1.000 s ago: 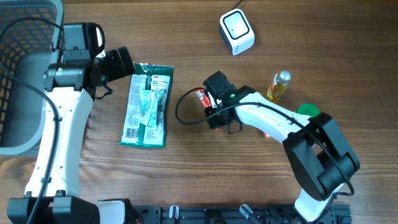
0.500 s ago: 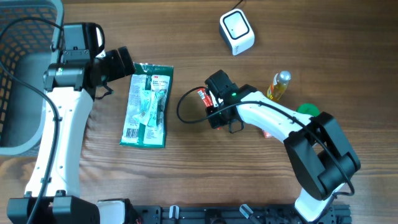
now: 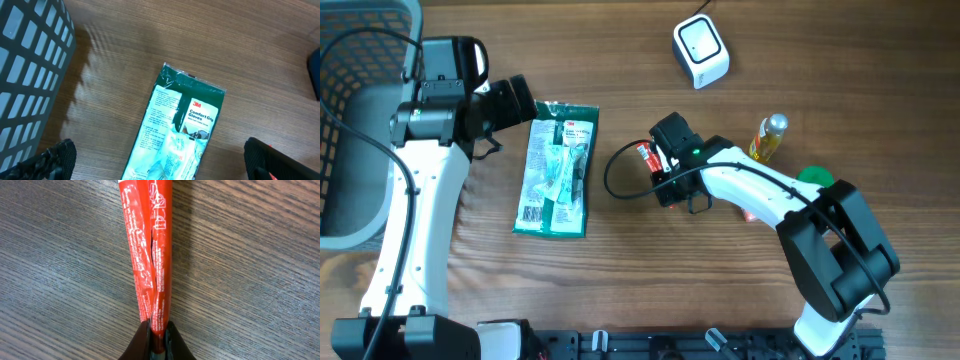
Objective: Scan the item barcode
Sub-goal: 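Close the right gripper on the red tube's end and lift it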
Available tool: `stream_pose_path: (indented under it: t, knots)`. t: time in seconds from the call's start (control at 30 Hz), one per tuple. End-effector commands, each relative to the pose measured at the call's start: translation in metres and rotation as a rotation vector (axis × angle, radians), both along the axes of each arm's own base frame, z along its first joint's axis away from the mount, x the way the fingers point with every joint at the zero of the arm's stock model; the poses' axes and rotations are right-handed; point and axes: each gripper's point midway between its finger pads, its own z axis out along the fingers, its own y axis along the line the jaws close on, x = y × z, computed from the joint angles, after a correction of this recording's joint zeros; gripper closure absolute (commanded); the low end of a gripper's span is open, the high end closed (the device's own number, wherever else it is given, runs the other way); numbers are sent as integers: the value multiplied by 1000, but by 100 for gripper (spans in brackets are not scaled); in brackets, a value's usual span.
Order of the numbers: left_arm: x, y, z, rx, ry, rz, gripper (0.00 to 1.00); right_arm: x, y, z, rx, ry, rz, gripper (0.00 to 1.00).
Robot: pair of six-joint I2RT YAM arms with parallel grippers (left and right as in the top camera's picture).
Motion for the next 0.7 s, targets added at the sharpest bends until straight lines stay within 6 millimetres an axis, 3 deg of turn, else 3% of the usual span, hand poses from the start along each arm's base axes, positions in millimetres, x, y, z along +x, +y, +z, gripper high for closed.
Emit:
stream_pose_path:
  t: [0.0, 0.1, 0.13, 0.23, 0.27, 0.3, 0.4, 0.47, 0.53, 0.67]
  knots:
    - [2, 1, 9, -8, -24, 8, 0, 1, -6, -4, -24, -8, 3, 86]
    - [2, 1, 9, -8, -24, 9, 0, 0, -7, -6, -26, -6, 3, 60]
    - [2, 1, 9, -8, -24, 9, 0, 0, -7, -6, -25, -6, 2, 57]
    - [2, 1, 9, -8, -24, 9, 0, 0, -7, -6, -25, -6, -1, 56]
    - [2, 1, 9, -8, -24, 9, 0, 0, -7, -6, -22, -2, -21, 59]
    - [2, 1, 9, -8, -24, 9, 0, 0, -6, -6, -14, 2, -61, 69]
    - [2, 1, 9, -8, -24, 9, 0, 7, -2, 7, 11, -26, -68, 72]
    - [2, 1, 9, -8, -24, 9, 0, 11, 1, 21, 33, -45, -90, 69]
    - [2, 1, 9, -8, -24, 9, 0, 11, 1, 31, 53, -46, -148, 60]
    - [2, 1, 9, -8, -24, 9, 0, 1, -6, 31, 36, 3, -214, 54]
